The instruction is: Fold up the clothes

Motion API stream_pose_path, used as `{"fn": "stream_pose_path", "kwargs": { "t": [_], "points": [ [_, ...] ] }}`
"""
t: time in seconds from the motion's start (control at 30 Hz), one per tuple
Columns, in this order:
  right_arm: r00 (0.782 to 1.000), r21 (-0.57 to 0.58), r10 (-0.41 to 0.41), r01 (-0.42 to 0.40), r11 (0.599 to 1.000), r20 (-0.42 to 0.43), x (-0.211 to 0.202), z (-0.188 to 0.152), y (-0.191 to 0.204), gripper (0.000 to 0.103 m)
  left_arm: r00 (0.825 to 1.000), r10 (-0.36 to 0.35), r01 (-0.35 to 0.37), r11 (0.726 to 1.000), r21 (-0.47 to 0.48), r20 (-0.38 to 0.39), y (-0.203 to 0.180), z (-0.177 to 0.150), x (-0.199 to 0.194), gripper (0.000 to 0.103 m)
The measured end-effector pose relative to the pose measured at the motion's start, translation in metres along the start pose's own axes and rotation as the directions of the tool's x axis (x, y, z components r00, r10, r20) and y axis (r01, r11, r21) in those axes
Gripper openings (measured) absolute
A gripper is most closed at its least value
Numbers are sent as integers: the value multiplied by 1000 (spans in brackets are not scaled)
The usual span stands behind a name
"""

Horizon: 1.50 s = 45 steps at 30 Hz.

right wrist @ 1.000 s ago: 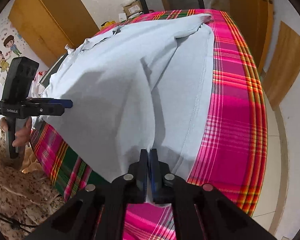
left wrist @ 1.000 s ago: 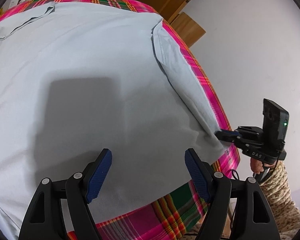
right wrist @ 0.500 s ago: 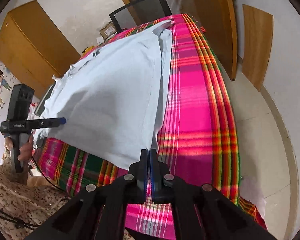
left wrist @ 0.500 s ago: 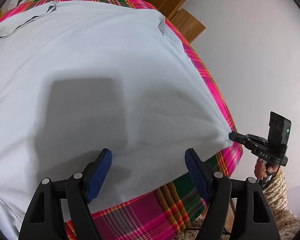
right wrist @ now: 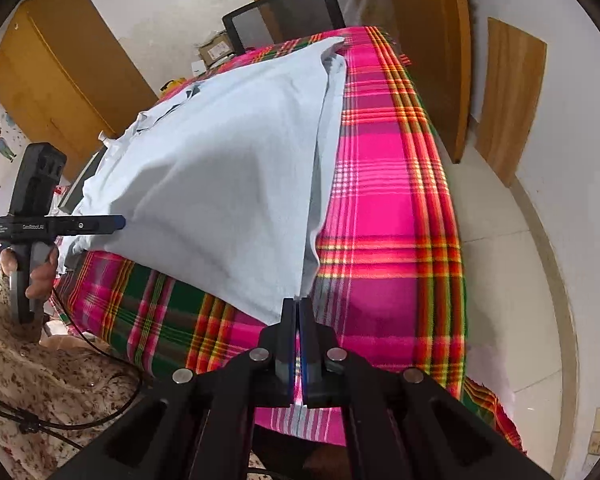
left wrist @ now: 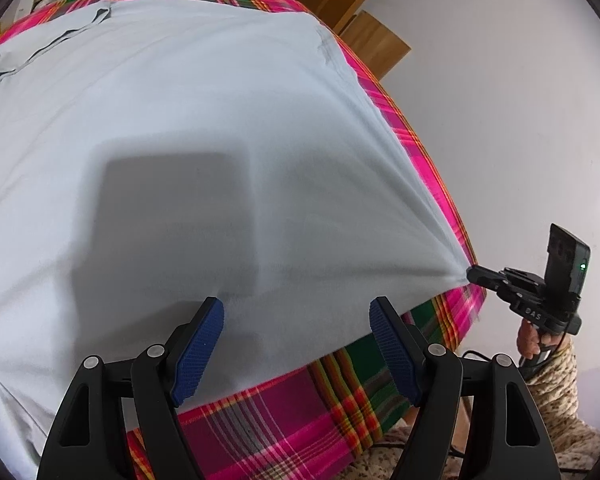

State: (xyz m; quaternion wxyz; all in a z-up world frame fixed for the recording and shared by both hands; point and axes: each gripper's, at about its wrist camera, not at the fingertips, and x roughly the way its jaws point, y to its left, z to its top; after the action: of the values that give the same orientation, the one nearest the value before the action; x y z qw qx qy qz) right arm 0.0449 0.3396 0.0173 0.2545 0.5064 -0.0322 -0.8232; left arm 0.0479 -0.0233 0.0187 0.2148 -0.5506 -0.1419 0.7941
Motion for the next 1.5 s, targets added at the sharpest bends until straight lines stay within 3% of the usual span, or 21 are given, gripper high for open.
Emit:
{"fn": "stream_pose_path", "kwargs": {
  "t": [0.17, 0.43, 0.63, 0.77, 0.87, 1.0, 1.13, 1.33, 1.5],
  "points": [
    [999, -20, -26, 25, 999, -36, 5, -9, 6, 1, 1000, 1, -1, 1000, 9, -3, 3, -5, -4, 77],
    [998, -29, -61, 62, 998, 17, -11, -12, 12, 1, 1000, -29, 29, 998, 53, -6, -9, -10, -8, 77],
    [995, 2, -88, 88, 996, -40, 1, -13, 1, 0, 1000, -5, 6, 999, 40, -20, -1, -13, -4, 77],
    [987, 9, -148, 149, 989, -63, -1, -13, -8, 0, 1000, 26, -26, 1000, 12, 5, 12, -12, -15, 77],
    [981, 43, -191, 192, 980, -27, -12, -4, -18, 1, 998, 56, -56, 998, -5, 40, 23, -7, -29, 77],
    [975, 55, -220, 219, 974, 25, -11, 27, -22, 2, 989, 108, -104, 993, -48, 98, 44, -1, -50, 77],
    [975, -5, -215, 216, 976, 55, 14, 75, -12, 3, 984, 139, -130, 988, -85, 114, 59, 13, -55, 77],
    [979, -77, -179, 188, 979, 100, 60, 160, -8, 19, 976, 176, -159, 979, -130, 129, 77, 34, -58, 77],
    [982, -91, -167, 175, 980, 93, 94, 212, -24, 21, 968, 206, -183, 969, -167, 139, 92, 51, -60, 77]
  ]
}}
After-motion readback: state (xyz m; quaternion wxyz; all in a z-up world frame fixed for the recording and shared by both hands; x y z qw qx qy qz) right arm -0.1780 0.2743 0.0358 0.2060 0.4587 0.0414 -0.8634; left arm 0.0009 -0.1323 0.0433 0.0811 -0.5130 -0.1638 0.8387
